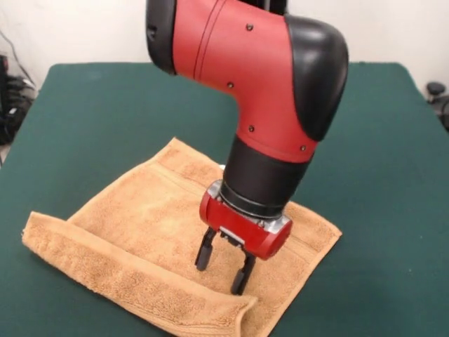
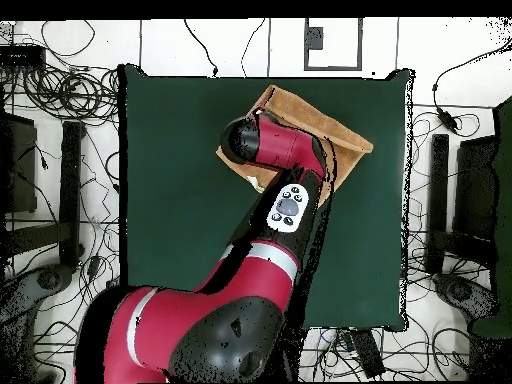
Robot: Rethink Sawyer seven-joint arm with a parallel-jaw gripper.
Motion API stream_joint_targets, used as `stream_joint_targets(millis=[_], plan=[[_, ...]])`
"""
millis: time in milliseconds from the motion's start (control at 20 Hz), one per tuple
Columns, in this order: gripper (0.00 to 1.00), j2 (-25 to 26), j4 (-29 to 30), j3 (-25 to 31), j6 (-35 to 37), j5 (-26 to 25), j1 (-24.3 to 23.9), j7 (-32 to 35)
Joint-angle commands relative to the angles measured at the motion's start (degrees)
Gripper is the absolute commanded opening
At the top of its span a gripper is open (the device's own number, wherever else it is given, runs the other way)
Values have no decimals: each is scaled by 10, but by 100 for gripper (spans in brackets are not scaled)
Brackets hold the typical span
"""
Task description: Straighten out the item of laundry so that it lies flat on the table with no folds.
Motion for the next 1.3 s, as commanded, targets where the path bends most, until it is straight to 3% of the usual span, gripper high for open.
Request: stream_joint_targets(millis=[50, 250, 750, 800, 850, 900, 1000, 1300], plan=[[100, 38, -134, 20, 236, -13, -20, 15], [100, 100, -249, -17, 275, 0, -23, 50], [100, 142, -330, -43, 273, 9, -33, 79], [100, 122, -287, -23, 244, -3, -27, 70], [100, 132, -300, -25, 244, 1, -30, 74], [100, 99, -233, 3, 208, -13, -25, 57], [100, 84, -196, 18, 186, -20, -23, 49], [100, 67, -159, 38, 170, -22, -23, 50]])
